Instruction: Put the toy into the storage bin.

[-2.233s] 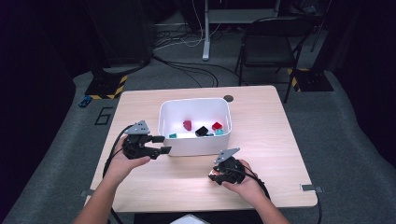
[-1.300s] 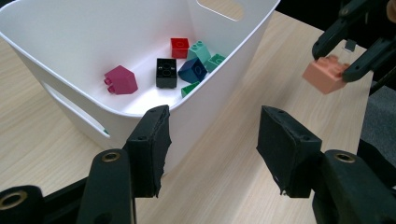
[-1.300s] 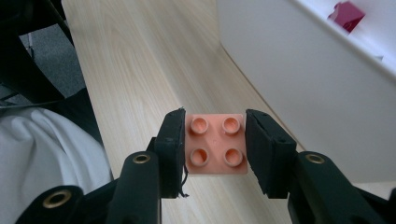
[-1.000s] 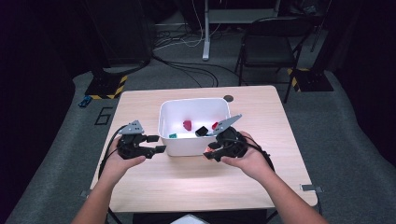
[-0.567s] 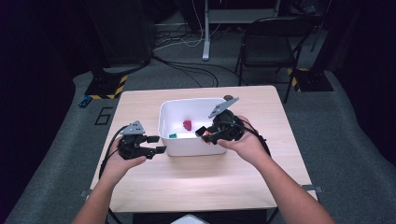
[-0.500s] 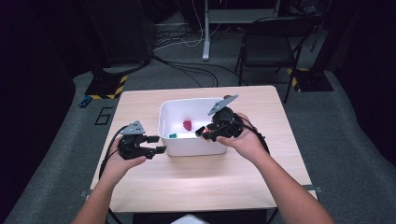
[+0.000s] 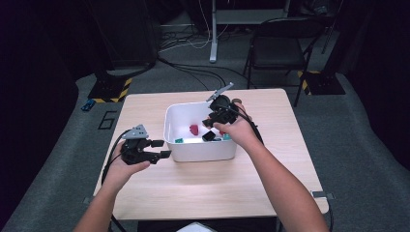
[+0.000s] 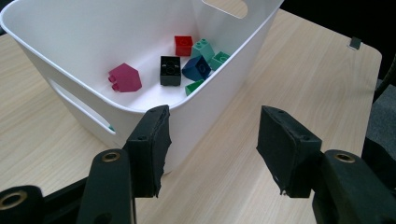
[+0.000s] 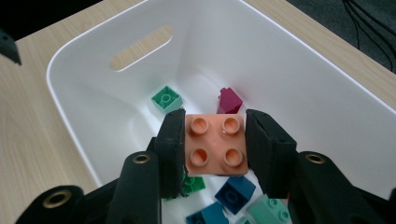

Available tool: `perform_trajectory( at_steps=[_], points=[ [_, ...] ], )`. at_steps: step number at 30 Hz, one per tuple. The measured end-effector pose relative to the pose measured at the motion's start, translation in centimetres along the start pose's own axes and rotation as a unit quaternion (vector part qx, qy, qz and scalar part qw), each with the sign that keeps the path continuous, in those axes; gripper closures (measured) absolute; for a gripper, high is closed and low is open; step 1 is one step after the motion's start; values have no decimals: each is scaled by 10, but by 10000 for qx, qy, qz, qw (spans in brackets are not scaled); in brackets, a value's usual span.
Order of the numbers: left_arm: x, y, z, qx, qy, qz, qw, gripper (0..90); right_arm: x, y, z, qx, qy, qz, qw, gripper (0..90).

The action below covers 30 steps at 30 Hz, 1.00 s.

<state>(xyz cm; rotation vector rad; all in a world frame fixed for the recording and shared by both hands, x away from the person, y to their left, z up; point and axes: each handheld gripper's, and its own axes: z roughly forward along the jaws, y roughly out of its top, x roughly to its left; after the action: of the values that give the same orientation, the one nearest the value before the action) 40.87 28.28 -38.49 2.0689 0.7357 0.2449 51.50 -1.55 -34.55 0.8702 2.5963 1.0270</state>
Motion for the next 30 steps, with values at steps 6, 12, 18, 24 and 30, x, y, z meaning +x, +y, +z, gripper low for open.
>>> perform_trajectory(
  at_steps=[6, 12, 18, 24, 30],
  points=[
    [0, -1, 1, -15, -11, -14, 10000, 436, -1, 14, 23, 56, 20, 70, 10000, 584],
    [2, -1, 0, -43, 0, -13, 10000, 436, -3, 19, 43, 134, -20, 90, 9999, 583],
    [2, 0, 0, -32, -16, -41, 10000, 436, -5, 17, 53, 202, -101, 208, 9995, 528],
    [4, -1, -1, -39, -13, -73, 10000, 436, -7, 9, 51, 218, -127, 275, 9993, 507],
    [6, -3, -1, -14, 38, -118, 9999, 434, -7, -1, 33, 50, -136, 296, 9995, 444]
  ],
)
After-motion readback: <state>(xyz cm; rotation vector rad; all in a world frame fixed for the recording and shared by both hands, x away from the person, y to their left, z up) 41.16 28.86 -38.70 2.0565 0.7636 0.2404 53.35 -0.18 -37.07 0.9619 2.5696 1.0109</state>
